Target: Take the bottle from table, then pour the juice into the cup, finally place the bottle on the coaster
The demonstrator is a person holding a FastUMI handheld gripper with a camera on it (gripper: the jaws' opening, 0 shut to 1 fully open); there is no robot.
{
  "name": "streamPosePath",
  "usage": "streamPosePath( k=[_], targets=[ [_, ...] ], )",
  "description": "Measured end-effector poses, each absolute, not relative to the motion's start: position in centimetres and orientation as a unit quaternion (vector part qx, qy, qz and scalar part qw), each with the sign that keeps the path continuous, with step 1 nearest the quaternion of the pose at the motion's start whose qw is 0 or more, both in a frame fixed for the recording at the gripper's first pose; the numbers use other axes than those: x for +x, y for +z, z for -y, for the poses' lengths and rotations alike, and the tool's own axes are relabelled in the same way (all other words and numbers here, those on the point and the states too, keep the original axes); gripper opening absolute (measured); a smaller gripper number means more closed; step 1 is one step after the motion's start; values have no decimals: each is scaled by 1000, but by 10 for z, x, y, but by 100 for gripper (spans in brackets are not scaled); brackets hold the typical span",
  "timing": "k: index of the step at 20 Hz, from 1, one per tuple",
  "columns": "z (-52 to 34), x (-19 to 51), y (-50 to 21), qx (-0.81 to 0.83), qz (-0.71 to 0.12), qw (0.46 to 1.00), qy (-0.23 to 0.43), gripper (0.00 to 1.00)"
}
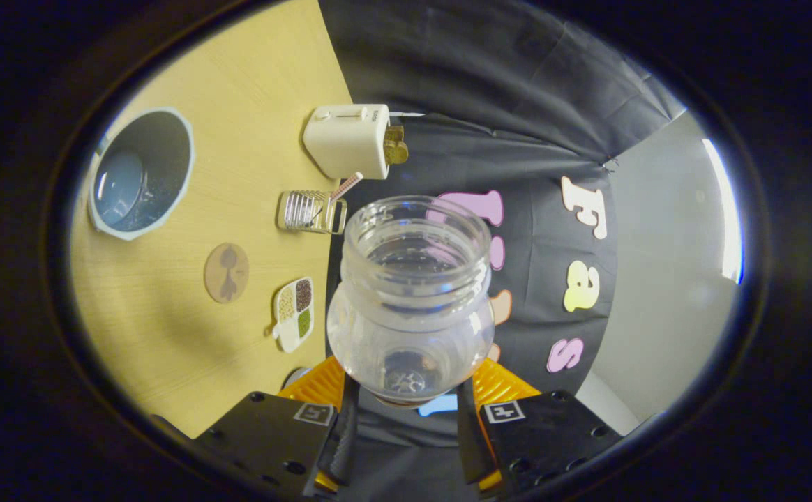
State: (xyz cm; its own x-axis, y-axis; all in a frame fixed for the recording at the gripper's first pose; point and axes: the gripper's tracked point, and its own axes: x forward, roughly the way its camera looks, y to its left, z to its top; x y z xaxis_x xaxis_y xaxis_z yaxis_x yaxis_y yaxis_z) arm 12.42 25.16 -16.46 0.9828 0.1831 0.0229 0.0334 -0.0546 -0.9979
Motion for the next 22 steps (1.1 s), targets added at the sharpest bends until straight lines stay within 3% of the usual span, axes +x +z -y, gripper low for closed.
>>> streamPosePath(
  k=[22],
  targets=[
    [-261,135,-136,-735,115,665,58,63]
  ],
)
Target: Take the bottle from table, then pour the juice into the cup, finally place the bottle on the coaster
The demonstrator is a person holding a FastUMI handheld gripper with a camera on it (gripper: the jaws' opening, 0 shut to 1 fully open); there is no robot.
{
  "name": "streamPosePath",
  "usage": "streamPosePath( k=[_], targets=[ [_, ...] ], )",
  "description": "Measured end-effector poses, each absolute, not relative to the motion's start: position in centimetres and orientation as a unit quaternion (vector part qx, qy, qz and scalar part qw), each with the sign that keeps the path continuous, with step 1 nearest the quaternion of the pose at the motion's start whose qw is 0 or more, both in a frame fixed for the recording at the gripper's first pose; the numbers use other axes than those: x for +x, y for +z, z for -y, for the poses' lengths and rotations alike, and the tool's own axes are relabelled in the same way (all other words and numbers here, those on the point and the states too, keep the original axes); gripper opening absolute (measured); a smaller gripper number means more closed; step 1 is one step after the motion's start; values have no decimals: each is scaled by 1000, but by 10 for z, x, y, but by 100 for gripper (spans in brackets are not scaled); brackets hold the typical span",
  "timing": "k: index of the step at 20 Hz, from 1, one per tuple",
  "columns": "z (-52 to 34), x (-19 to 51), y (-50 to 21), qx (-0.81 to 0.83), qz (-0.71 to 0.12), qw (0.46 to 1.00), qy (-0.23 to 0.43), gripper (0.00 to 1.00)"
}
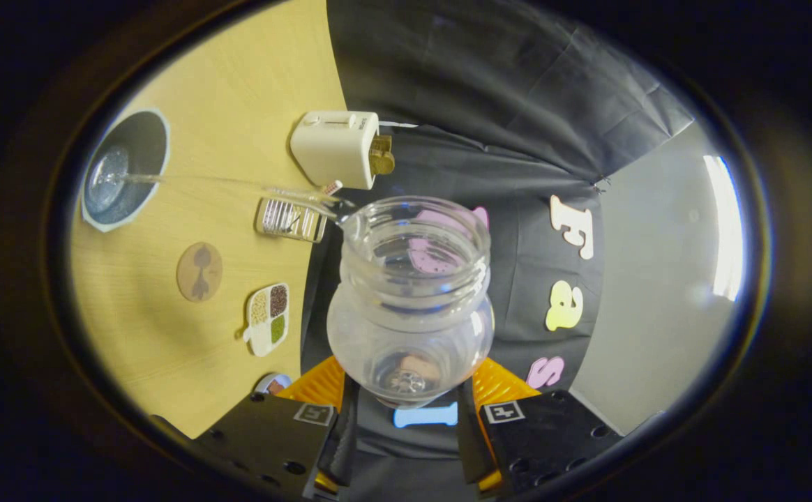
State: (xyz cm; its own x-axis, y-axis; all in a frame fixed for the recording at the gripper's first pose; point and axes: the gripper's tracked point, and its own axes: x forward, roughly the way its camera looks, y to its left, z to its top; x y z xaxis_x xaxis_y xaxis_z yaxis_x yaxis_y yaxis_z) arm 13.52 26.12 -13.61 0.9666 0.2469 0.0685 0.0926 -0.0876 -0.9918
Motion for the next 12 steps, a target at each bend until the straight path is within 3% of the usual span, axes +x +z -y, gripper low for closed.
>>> streamPosePath(
  k=[12],
  targets=[
    [-260,142,-120,-742,133,655,53,63]
  ],
)
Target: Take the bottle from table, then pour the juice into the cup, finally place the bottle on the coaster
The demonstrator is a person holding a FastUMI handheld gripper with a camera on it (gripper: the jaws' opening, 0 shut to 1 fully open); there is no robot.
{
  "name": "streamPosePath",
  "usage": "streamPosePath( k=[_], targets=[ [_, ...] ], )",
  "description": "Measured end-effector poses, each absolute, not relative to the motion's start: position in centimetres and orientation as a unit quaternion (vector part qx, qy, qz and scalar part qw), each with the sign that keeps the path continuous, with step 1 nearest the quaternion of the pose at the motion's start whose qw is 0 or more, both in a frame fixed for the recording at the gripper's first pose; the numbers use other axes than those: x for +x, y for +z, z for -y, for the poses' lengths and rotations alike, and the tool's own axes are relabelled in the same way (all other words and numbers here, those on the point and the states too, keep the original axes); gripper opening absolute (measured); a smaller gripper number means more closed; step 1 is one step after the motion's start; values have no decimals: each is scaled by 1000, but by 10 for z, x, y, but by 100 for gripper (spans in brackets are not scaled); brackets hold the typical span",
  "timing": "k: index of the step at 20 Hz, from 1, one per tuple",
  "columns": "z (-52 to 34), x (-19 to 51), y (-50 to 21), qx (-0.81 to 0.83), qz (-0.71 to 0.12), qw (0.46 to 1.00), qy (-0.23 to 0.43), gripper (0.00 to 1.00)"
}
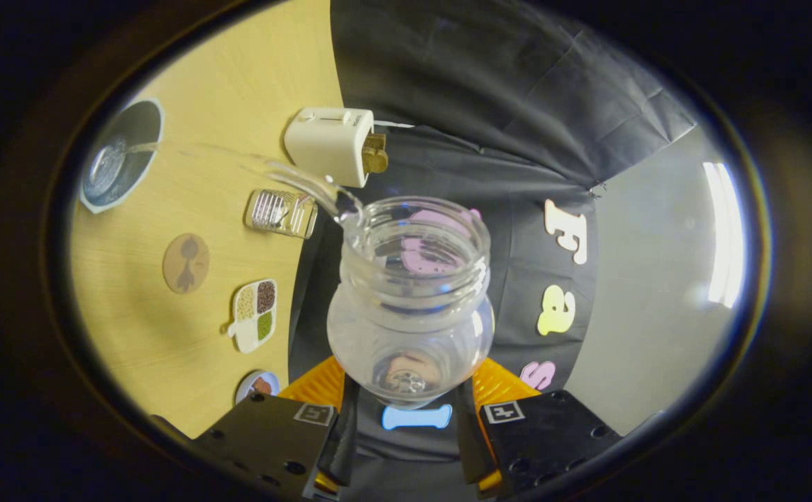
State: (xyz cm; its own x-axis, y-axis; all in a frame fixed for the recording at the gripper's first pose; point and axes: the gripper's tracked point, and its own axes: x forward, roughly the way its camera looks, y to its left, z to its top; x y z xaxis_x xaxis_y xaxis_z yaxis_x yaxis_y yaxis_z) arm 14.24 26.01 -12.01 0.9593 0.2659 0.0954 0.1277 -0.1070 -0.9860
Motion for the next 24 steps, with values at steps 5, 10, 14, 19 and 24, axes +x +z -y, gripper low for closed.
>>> streamPosePath(
  k=[5,10,14,19,24],
  targets=[
    [-267,147,-109,-745,144,649,51,63],
    [-274,147,-104,-750,153,641,52,63],
    [-274,148,-102,-752,154,639,51,63],
    [-273,150,-97,-756,158,634,47,63],
    [-275,151,-94,-761,162,627,44,63]
  ],
)
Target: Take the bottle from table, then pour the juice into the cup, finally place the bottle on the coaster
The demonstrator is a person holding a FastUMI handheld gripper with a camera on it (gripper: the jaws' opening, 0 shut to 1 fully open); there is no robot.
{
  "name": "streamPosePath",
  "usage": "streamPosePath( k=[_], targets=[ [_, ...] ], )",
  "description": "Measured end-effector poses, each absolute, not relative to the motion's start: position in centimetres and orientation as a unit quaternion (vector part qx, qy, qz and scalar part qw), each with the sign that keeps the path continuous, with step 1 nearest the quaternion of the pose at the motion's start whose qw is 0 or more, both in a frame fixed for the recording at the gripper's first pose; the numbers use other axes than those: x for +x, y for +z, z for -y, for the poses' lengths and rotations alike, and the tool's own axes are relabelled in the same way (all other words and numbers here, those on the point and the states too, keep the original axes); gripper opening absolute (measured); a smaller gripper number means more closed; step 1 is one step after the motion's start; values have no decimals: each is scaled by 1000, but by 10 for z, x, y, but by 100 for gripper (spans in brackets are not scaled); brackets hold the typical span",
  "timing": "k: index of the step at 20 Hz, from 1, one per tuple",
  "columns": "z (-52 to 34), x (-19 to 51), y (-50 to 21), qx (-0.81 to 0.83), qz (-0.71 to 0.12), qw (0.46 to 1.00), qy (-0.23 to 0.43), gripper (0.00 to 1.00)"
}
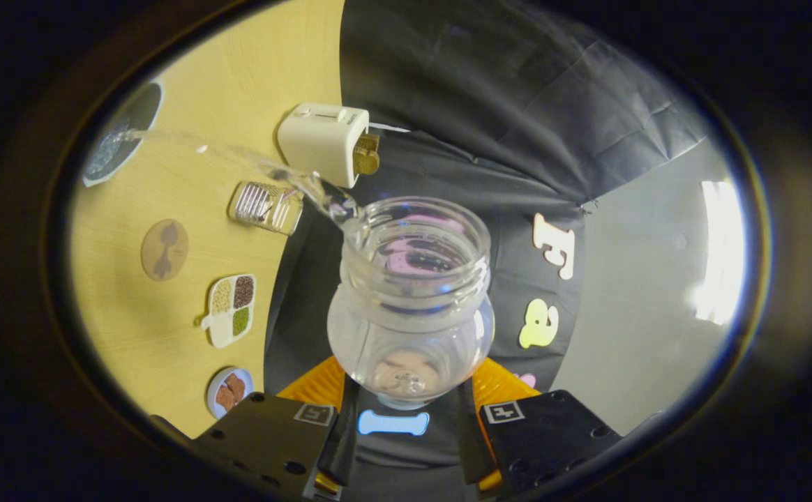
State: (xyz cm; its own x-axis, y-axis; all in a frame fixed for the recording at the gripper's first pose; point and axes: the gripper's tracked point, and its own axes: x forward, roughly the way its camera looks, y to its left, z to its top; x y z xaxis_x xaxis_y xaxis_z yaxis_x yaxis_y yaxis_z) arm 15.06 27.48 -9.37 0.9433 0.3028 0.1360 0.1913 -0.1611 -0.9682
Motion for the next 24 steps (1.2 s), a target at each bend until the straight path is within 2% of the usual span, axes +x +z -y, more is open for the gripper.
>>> streamPosePath(
  k=[24],
  targets=[
    [-296,142,-84,-789,208,576,48,63]
  ],
)
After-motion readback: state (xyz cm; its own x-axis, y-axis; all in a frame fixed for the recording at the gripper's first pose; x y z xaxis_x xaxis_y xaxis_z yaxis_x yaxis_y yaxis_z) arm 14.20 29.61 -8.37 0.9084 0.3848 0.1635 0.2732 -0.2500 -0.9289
